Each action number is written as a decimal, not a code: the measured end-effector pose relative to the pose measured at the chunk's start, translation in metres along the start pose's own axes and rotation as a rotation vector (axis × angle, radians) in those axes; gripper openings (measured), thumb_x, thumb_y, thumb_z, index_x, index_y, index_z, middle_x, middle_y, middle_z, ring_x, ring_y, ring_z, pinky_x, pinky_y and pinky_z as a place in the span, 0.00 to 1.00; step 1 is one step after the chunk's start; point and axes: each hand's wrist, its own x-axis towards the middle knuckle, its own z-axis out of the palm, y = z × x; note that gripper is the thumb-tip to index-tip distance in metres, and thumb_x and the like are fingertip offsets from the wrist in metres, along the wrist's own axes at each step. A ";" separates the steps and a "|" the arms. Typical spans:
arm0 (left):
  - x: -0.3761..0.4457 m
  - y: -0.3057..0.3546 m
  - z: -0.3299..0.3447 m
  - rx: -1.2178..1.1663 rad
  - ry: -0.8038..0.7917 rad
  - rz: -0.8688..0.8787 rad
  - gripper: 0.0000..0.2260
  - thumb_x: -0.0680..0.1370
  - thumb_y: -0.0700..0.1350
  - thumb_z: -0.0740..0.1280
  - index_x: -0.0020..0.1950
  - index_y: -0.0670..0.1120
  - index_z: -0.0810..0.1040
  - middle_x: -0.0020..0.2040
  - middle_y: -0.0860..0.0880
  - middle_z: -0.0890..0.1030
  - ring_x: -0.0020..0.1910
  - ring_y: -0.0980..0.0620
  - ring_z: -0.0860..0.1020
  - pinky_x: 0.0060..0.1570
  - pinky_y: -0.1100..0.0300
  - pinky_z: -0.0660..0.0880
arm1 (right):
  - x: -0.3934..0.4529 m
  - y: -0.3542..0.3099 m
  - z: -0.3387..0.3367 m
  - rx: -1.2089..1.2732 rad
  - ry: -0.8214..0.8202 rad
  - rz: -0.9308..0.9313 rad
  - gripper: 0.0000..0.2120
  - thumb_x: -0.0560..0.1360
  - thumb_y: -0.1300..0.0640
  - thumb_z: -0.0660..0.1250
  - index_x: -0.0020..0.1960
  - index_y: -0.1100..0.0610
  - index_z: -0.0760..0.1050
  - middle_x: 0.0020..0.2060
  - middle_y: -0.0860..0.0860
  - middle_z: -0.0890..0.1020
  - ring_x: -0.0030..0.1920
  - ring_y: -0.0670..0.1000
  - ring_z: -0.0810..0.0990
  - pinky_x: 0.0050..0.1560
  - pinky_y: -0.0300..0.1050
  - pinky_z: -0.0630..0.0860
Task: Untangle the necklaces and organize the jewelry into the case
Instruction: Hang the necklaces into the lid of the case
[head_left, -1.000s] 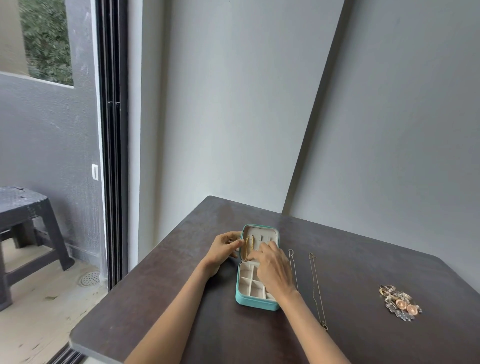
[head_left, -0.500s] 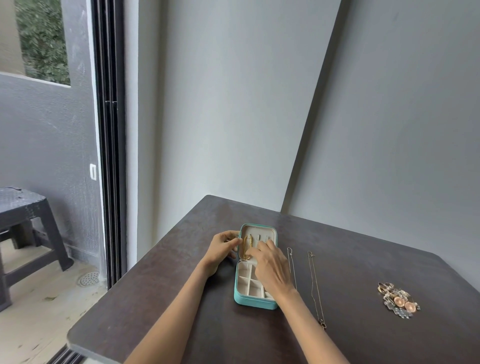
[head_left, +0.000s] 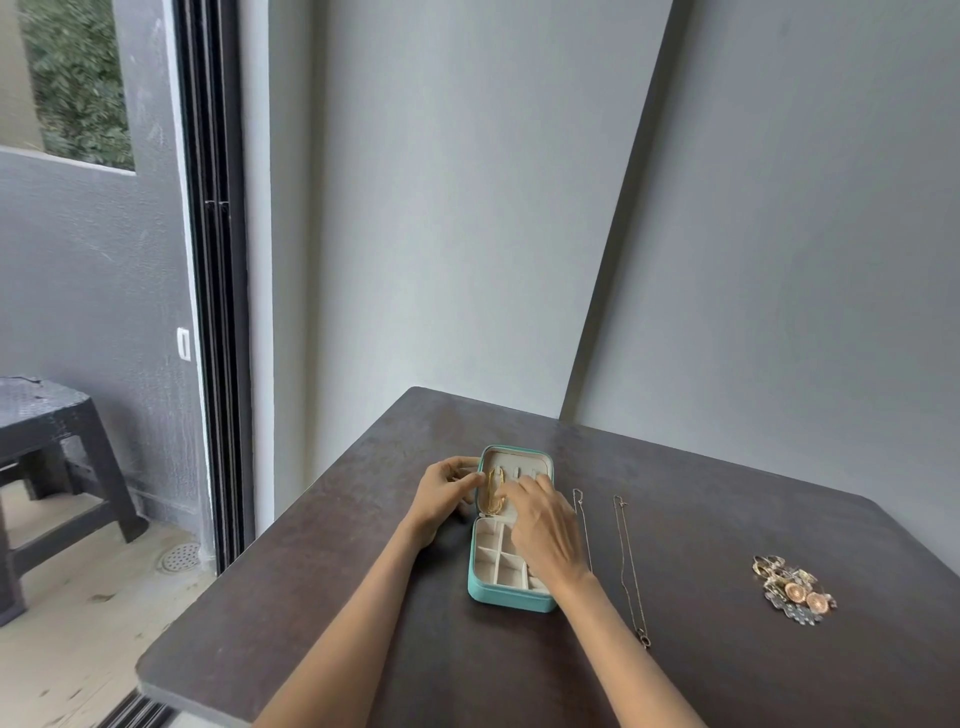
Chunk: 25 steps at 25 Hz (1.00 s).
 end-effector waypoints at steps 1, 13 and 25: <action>0.000 -0.001 0.000 -0.005 0.012 0.004 0.06 0.76 0.40 0.67 0.53 0.44 0.80 0.39 0.46 0.81 0.28 0.53 0.74 0.28 0.58 0.74 | 0.000 0.000 0.000 -0.004 -0.002 0.001 0.23 0.53 0.73 0.71 0.40 0.50 0.80 0.33 0.44 0.78 0.36 0.49 0.77 0.29 0.39 0.73; -0.006 0.009 0.000 -0.109 0.076 0.006 0.10 0.80 0.45 0.61 0.49 0.43 0.81 0.48 0.50 0.79 0.38 0.52 0.72 0.24 0.60 0.72 | -0.001 0.003 0.008 0.012 -0.006 0.066 0.21 0.57 0.75 0.68 0.41 0.52 0.79 0.36 0.46 0.79 0.39 0.51 0.78 0.31 0.41 0.75; -0.010 0.022 0.001 -0.102 0.157 0.080 0.13 0.73 0.53 0.61 0.46 0.47 0.81 0.46 0.47 0.80 0.41 0.52 0.75 0.40 0.60 0.73 | 0.004 0.016 -0.011 0.207 0.001 0.297 0.19 0.69 0.73 0.58 0.51 0.56 0.79 0.47 0.52 0.80 0.51 0.55 0.75 0.47 0.49 0.72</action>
